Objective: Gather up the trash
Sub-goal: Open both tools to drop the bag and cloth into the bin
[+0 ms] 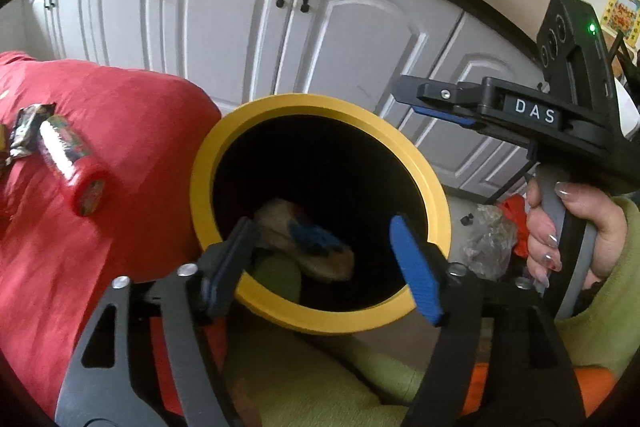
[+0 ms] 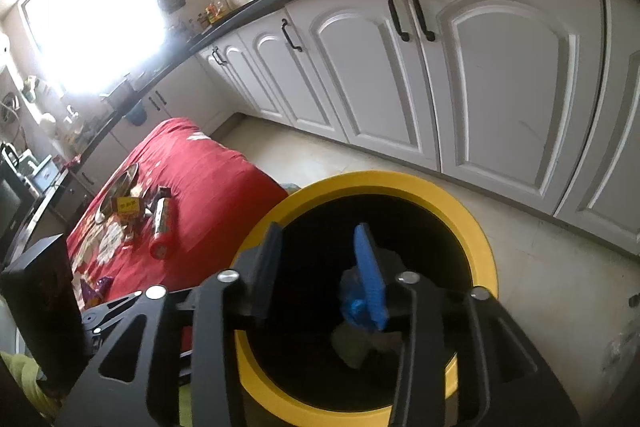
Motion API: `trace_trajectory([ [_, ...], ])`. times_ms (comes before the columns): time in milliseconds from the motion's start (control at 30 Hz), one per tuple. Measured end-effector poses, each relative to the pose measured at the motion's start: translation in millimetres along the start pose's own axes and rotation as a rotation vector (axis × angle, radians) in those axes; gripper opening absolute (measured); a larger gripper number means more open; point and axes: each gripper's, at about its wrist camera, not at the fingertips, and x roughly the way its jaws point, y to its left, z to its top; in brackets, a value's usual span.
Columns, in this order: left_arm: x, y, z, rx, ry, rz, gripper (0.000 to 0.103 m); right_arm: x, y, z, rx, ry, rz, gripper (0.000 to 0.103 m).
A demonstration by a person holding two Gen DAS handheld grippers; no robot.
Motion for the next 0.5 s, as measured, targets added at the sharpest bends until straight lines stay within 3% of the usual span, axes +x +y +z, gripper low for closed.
trace_trajectory([
  [200, -24.0, 10.7, 4.1, -0.027, -0.066, 0.059, 0.092, -2.3, 3.3, 1.8, -0.006, -0.011, -0.002, 0.052],
  [500, -61.9, 28.8, 7.6, -0.067, -0.161, 0.164, 0.092, -13.7, 23.8, 5.5, -0.063, -0.058, -0.008, 0.067],
])
